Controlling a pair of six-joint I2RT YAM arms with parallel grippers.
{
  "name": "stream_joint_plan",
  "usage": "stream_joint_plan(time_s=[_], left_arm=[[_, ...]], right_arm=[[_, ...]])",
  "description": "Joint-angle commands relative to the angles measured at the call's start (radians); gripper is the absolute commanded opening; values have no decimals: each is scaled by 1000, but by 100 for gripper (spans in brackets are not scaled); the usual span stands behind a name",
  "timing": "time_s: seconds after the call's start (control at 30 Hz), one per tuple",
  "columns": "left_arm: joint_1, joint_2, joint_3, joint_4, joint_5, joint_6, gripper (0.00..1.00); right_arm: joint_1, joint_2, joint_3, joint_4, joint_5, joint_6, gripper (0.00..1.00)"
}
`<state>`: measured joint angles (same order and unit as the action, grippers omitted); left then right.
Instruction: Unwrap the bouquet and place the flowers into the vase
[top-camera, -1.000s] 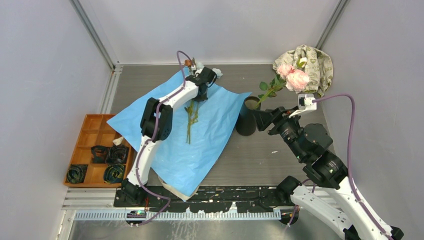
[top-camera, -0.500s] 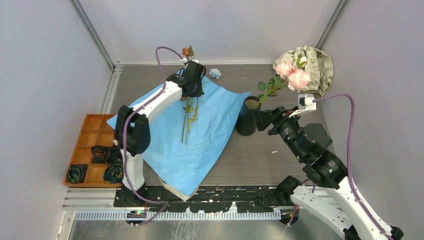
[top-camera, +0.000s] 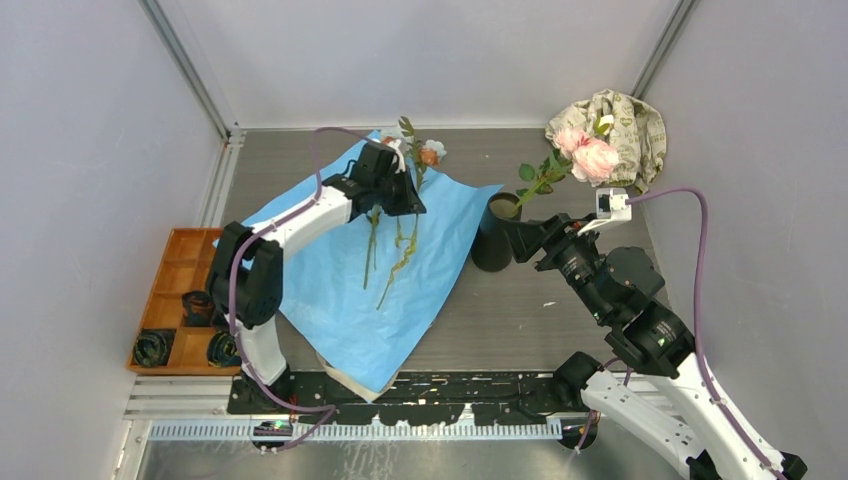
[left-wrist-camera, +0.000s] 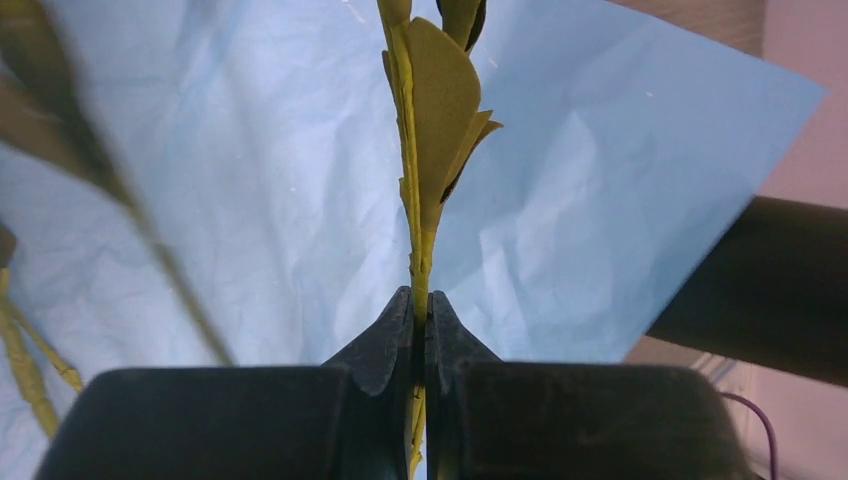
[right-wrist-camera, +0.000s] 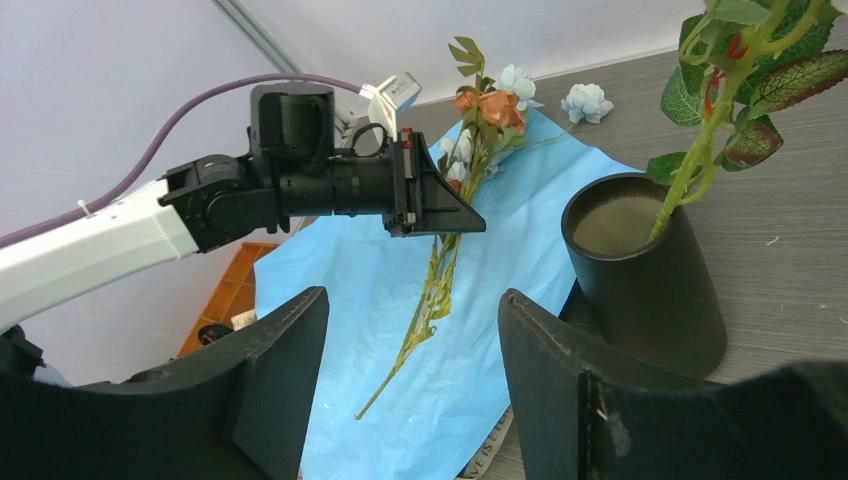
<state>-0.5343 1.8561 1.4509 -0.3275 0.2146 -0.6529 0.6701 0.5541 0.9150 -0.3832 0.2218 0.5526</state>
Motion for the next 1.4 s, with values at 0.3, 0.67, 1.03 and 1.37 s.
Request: stream_joint_plan(time_s=[0.3, 0.67, 1.03, 1.37], left_arm=[[3, -268, -8, 271, 118, -2, 1], [-19, -346, 118, 418, -2, 27, 1], [-196, -291, 316, 602, -46, 315, 2], [-322, -204, 351, 725, -69, 417, 2]], right_arm=[[-4, -15, 32, 27, -19, 14, 69], [-4, -49, 47, -10, -5, 6, 69], [-3, -73, 50, -43, 19, -11, 69], [-3, -112, 80, -102, 75, -56, 69]])
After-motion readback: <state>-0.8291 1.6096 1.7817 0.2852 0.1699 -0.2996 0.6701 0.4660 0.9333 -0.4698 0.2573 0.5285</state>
